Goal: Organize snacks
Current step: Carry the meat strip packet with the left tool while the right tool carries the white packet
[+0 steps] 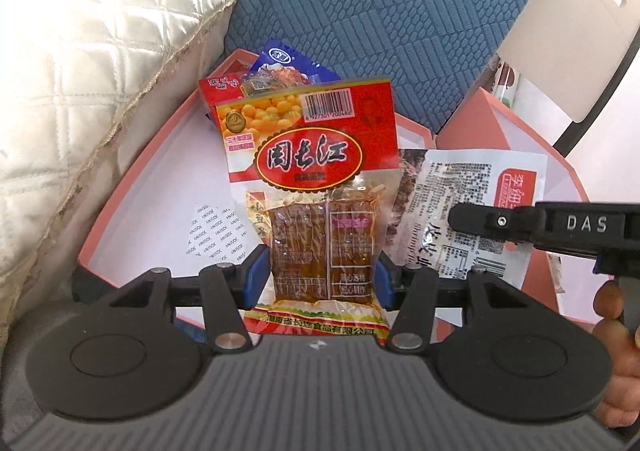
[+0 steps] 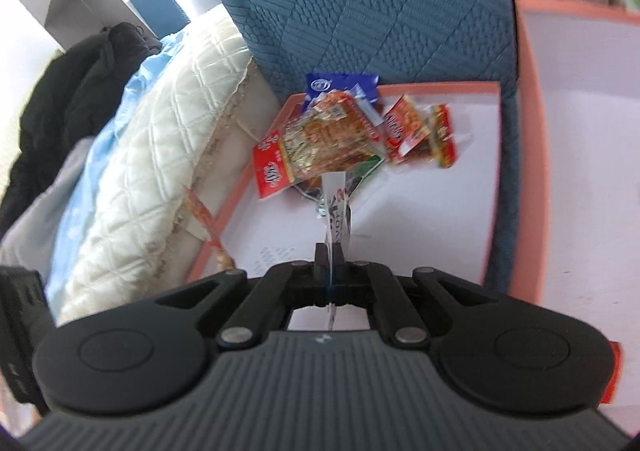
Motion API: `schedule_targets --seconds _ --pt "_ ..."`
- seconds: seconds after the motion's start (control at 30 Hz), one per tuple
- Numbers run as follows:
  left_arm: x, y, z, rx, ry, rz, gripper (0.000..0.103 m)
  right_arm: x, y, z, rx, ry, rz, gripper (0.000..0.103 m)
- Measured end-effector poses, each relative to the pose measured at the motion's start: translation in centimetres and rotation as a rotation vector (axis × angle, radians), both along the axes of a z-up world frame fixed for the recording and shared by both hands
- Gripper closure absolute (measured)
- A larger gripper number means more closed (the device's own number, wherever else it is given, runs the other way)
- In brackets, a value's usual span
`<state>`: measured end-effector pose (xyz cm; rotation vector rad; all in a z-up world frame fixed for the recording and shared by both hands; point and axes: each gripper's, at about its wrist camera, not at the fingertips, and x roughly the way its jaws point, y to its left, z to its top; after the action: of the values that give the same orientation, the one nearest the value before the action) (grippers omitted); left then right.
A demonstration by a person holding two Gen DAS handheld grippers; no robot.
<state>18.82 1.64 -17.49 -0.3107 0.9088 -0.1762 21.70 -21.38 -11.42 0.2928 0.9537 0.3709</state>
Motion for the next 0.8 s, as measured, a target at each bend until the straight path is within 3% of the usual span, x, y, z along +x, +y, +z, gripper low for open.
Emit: schedule_targets --seconds 0.3,0.8 --pt "-1.5 -0.5 2.4 -0.007 -0.033 0.014 0.045 -2.4 -0.4 1.6 -0.077 -0.076 -0.012 0.099" --pt "-0.9 -2.3 7.3 -0.046 -0.079 0.004 0.045 -3.2 -1.6 7.5 -0.126 -0.208 -0.022 0.099"
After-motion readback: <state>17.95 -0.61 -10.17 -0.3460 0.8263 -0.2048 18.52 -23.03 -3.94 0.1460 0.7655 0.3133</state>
